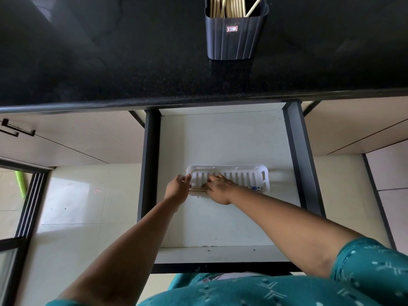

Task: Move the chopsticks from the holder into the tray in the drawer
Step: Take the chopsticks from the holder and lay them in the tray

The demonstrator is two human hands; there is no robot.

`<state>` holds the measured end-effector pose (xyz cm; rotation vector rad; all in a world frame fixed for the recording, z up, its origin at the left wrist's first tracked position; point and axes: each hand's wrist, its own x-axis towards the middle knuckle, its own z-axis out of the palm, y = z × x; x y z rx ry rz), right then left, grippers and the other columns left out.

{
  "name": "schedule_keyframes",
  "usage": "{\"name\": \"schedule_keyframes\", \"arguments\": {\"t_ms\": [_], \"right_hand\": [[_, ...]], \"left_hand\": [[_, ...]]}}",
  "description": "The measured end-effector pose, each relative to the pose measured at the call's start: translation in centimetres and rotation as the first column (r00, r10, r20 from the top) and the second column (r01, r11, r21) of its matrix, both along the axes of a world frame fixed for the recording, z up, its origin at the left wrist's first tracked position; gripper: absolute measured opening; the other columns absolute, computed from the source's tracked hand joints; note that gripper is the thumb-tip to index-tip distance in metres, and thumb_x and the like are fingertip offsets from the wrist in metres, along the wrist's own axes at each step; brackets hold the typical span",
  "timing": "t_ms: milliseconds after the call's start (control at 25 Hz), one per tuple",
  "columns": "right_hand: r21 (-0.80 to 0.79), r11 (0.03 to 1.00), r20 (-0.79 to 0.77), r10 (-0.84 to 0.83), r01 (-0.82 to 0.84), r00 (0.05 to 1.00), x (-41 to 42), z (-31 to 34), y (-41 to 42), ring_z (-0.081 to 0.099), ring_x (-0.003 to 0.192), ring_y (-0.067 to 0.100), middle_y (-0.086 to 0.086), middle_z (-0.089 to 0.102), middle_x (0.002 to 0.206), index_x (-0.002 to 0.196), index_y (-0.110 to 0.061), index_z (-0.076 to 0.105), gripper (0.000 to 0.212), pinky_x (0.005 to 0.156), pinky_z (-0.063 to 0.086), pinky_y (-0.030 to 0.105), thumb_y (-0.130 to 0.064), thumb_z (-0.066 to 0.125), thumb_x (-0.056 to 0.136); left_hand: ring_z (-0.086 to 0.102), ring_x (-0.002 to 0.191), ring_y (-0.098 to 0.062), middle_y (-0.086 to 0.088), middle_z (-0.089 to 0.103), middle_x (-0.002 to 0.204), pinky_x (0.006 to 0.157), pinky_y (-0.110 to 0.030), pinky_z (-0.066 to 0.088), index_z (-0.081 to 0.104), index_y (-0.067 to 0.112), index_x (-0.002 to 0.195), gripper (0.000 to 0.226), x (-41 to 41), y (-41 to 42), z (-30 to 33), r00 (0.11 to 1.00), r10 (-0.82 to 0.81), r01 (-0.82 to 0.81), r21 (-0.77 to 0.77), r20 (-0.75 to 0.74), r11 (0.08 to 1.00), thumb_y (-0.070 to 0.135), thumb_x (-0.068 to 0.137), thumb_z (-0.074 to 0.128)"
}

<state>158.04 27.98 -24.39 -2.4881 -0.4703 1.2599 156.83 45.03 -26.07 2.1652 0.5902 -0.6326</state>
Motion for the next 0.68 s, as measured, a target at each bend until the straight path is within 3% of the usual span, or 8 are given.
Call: {"name": "schedule_keyframes", "arguments": {"t_ms": [160, 280, 440, 560, 680], "right_hand": [[0.036, 0.996, -0.016, -0.083, 0.083, 0.996, -0.2, 0.4, -0.1, 0.028, 0.136, 0.029, 0.005, 0.036, 0.145, 0.139, -0.024, 0.048, 0.046, 0.113, 0.028, 0.046, -0.035, 0.029, 0.099], [0.133, 0.977, 0.193, -0.191, 0.167, 0.963, -0.2, 1.5, -1.5, 0.044, 0.124, 0.028, 0.010, 0.049, 0.131, 0.128, -0.015, 0.056, 0.039, 0.102, 0.042, 0.042, -0.032, 0.038, 0.098], [0.266, 0.937, 0.413, -0.324, 0.227, 0.851, 2.1, 5.1, -3.7, 0.062, 0.091, 0.031, 0.010, 0.062, 0.098, 0.095, -0.010, 0.067, 0.025, 0.074, 0.049, 0.032, -0.029, 0.050, 0.093], [0.262, 0.935, 0.566, -0.350, 0.239, 0.746, 6.9, 9.4, -4.7, 0.062, 0.087, 0.033, 0.009, 0.066, 0.094, 0.088, -0.013, 0.066, 0.027, 0.066, 0.047, 0.033, -0.033, 0.049, 0.092], [0.365, 0.876, 0.684, -0.482, 0.316, 0.548, 12.9, 15.3, -6.1, 0.063, 0.083, 0.034, 0.010, 0.068, 0.091, 0.082, -0.014, 0.065, 0.027, 0.062, 0.046, 0.035, -0.035, 0.051, 0.089]], "left_hand": [[0.064, 0.095, -0.029, -0.009, 0.070, 0.100, 0.084, -0.038, 0.052, 0.057, 0.013, 0.100, 0.035, -0.3, -0.4, 0.0, 1.000, 0.025, -0.025, 0.026, 0.006, 0.999, 0.044, 0.097, 0.042], [0.055, 0.113, -0.030, -0.012, 0.059, 0.121, 0.095, -0.038, 0.046, 0.050, 0.010, 0.120, 0.040, -0.2, -0.7, 1.1, 0.987, -0.085, 0.056, 0.200, 0.137, 0.978, 0.039, 0.094, 0.050], [0.046, 0.120, -0.027, -0.006, 0.055, 0.127, 0.096, -0.042, 0.043, 0.048, 0.015, 0.127, 0.047, 2.4, -3.4, 5.3, 0.844, -0.340, 0.173, 0.391, 0.414, 0.904, 0.041, 0.088, 0.055], [0.045, 0.121, -0.027, -0.003, 0.057, 0.126, 0.094, -0.042, 0.042, 0.052, 0.018, 0.125, 0.042, 7.3, -6.8, 10.3, 0.746, -0.421, 0.241, 0.379, 0.516, 0.893, 0.042, 0.090, 0.051], [0.048, 0.112, -0.030, -0.004, 0.063, 0.115, 0.085, -0.039, 0.043, 0.062, 0.018, 0.111, 0.028, 13.7, -9.4, 16.8, 0.615, -0.381, 0.201, 0.331, 0.690, 0.922, 0.037, 0.092, 0.051]]}}
